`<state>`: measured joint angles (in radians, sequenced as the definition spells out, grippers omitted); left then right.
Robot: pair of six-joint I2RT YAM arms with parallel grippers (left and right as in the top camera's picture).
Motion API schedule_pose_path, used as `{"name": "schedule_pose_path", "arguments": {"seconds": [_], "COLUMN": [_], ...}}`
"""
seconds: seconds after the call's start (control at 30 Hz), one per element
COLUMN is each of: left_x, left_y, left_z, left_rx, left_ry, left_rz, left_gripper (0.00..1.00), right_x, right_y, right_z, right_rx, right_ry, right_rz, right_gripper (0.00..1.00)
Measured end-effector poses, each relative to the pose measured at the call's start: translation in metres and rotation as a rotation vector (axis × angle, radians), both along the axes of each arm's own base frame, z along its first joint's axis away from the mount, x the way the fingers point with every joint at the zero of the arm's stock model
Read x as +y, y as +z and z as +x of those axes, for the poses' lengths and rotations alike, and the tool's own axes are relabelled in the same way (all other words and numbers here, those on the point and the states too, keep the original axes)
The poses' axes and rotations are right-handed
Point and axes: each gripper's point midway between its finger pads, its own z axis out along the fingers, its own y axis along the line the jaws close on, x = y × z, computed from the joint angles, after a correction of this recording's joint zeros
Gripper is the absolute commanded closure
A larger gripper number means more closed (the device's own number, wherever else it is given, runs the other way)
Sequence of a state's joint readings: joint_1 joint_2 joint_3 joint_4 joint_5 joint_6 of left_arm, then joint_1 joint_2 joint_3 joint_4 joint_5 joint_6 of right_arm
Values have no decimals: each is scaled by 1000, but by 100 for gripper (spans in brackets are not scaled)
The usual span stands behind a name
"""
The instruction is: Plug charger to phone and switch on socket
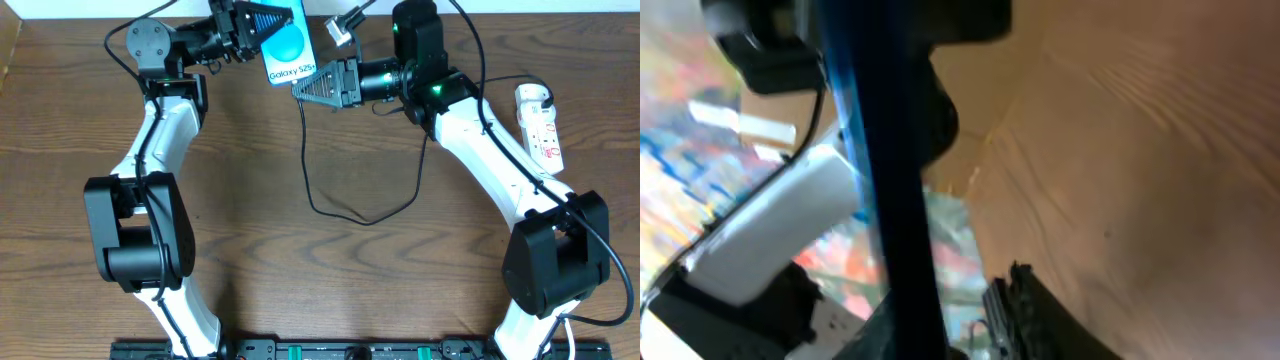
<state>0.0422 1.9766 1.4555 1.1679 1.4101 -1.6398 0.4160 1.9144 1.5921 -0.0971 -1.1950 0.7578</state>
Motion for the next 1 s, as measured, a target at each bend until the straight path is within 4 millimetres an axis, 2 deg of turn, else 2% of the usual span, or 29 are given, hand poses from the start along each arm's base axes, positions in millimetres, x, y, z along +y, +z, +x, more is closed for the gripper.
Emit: {"name": "schedule_pose_path", "arguments": {"seconds": [0.13, 0.23, 0.37, 0.53, 0.63, 0.77, 1.0], "left_x": [4, 12, 20, 21, 20, 20, 21], "left_y": [-5, -14, -29, -43, -69, -100, -144], "left_z": [-2, 0, -2, -3, -5, -9, -10], "left_rx": [-1, 40, 84, 86, 143, 231, 357], "left_ry": [-14, -21, -49, -60, -62, -51, 17], "left_rz": [21, 40, 68, 82, 82, 77, 91], "left_gripper": [93, 93, 93, 92, 93, 93, 93], "right_x": [-3, -14, -47, -85, -104, -115, -127], "right_y": [-12, -26, -51, -85, -107, -122, -135], "right_z": [-5, -3, 9, 17, 15, 14, 14], "right_rx": [38, 68, 139, 215, 230, 223, 217], "right_ry": [7, -13, -98, -204, -250, -277, -308], "right_rz": [-38, -82, -177, -325, -445, -540, -632], "right_gripper": [69, 67, 67, 68, 68, 68, 67]}}
